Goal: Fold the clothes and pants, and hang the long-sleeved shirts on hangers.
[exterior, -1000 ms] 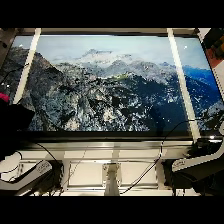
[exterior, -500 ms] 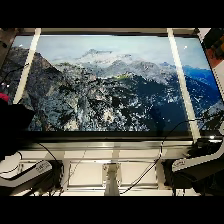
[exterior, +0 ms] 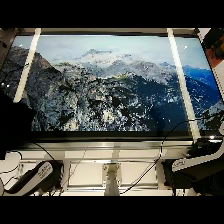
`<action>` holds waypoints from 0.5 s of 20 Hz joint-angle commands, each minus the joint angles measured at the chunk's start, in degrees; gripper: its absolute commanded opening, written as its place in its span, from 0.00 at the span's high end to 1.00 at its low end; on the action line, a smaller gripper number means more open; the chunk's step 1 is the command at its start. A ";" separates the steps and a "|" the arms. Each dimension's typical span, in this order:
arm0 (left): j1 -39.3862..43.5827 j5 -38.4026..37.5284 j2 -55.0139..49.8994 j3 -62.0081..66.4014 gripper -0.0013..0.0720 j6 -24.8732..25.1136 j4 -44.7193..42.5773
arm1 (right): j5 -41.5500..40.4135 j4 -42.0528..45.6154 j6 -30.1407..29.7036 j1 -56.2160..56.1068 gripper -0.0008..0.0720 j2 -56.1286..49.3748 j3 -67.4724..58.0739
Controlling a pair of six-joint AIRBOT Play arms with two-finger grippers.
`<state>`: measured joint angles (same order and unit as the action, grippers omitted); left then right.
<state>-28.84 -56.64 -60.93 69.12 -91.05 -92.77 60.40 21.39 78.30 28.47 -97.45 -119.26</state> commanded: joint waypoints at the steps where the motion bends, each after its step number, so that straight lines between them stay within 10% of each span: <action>1: 11.41 0.55 1.16 13.62 0.98 0.74 10.73 | 0.04 -0.35 0.50 0.04 0.96 0.02 0.00; 6: 35.15 5.03 -3.65 40.61 0.98 2.84 16.98 | 0.46 -22.67 -1.03 0.44 0.96 1.42 -0.02; 10: 51.12 10.05 -11.30 52.26 0.98 2.38 16.98 | -0.04 -19.89 -2.80 2.47 0.96 6.21 -0.02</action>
<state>11.40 -51.16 -68.01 112.92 -88.66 -76.99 60.51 3.14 77.19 29.74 -93.84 -119.26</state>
